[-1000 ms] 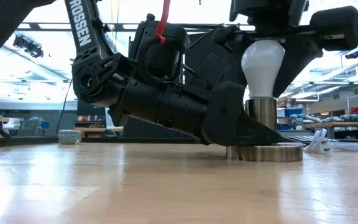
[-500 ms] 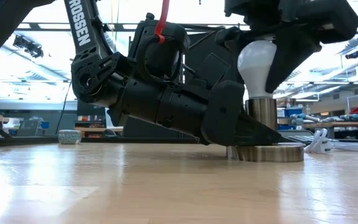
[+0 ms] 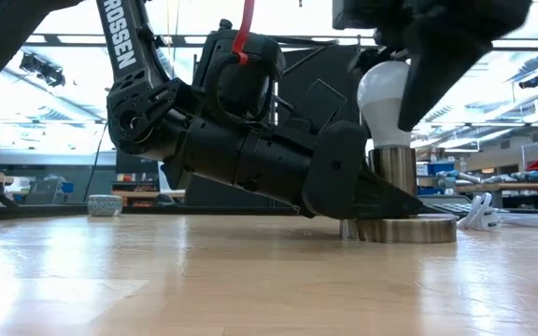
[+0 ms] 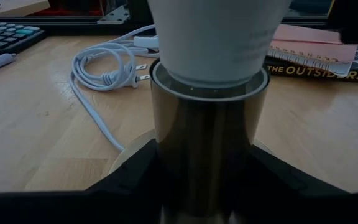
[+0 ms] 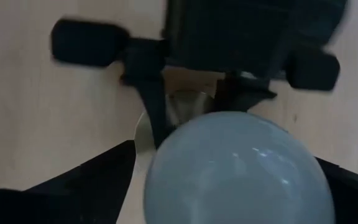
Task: Screw lightbulb
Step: Remove the lightbulb from the bronze lamp socket
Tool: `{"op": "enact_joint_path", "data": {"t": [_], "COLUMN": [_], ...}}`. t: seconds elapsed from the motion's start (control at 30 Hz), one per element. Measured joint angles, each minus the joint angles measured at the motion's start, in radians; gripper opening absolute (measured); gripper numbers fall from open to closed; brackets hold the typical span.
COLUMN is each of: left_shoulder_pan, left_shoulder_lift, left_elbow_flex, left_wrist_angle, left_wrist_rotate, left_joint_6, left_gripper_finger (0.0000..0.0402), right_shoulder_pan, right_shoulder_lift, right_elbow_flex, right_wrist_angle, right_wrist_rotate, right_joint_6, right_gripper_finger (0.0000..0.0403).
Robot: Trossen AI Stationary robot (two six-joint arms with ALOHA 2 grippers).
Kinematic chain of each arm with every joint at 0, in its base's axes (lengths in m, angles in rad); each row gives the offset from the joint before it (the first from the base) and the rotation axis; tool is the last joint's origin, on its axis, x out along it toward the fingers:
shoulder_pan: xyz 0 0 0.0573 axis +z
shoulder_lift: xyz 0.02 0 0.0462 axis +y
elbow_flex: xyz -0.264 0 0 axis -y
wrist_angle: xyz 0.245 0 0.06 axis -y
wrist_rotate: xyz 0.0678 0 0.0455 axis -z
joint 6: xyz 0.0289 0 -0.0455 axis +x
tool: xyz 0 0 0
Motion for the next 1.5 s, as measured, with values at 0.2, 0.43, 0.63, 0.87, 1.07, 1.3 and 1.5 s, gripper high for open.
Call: {"op": "enact_joint_path", "data": {"t": [0.2,0.43,0.63,0.87,1.07,1.3,1.5], "left_shoulder_pan": [0.000,0.001,0.001,0.001,0.001,0.000,0.000], "left_shoulder_lift": [0.000,0.000,0.000,0.000,0.000,0.000,0.000], "left_elbow_flex": [0.000,0.000,0.000,0.000,0.000,0.000,0.000], "left_wrist_angle": [0.000,0.000,0.000,0.000,0.000,0.000,0.000], "left_wrist_rotate": [0.000,0.004,0.004,0.005,0.007,0.007,0.007], "left_joint_6": [0.000,-0.002,-0.002,-0.002,-0.002,-0.003,-0.003], "left_gripper_finger": [0.0189,0.0189,0.0189,0.0189,0.0189,0.0189,0.0189], "right_shoulder_pan": [-0.006,-0.006,0.000,0.019,0.041,0.093,0.154], "right_shoulder_lift": [0.000,0.000,0.000,0.001,0.002,0.003,0.003], "right_elbow_flex": [0.000,0.000,0.000,0.000,0.000,-0.023,-0.049], "right_wrist_angle": [-0.030,-0.065,-0.057,-0.045,-0.012,-0.013,0.057], "right_wrist_rotate": [0.001,-0.018,-0.023,0.107,0.150,0.240,0.367], "right_joint_6": [0.250,0.521,0.686,0.830,0.858,0.931,0.918], "right_gripper_finger": [0.0377,0.0382,0.0382,0.0382,0.0381,0.0369,0.0364]}}
